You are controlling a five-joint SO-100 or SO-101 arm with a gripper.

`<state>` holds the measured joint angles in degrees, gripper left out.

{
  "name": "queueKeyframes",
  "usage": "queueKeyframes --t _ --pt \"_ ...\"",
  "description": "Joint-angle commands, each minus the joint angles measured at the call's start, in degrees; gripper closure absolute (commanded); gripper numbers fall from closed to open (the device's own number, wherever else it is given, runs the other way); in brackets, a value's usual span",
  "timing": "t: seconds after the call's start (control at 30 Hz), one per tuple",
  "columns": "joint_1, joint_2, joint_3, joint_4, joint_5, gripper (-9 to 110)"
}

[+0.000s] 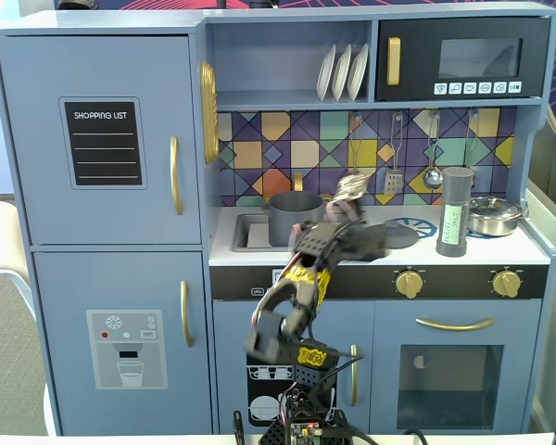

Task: Put salt in the gray recipient

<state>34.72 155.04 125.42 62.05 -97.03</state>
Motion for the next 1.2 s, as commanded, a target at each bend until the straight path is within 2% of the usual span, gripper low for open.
queueKeyframes --t 0.0,0.07,0.23,0.43,0.6,0.77,1.03,1.17 --pt "-15.9 11.4 7.6 6.9 0.3 101" --pt "-22.9 16.0 13.6 6.9 5.4 101" --pt "-31.7 21.3 28.5 5.8 7.5 101" --pt "-33.0 25.5 44.8 -6.7 12.6 101" --pt "-31.7 27.0 51.9 -8.3 12.4 101" --pt "-31.3 29.4 53.1 -0.6 14.4 101" --pt "-30.9 29.4 53.2 14.0 6.9 101" --pt "-30.8 29.4 53.2 14.0 9.2 100"
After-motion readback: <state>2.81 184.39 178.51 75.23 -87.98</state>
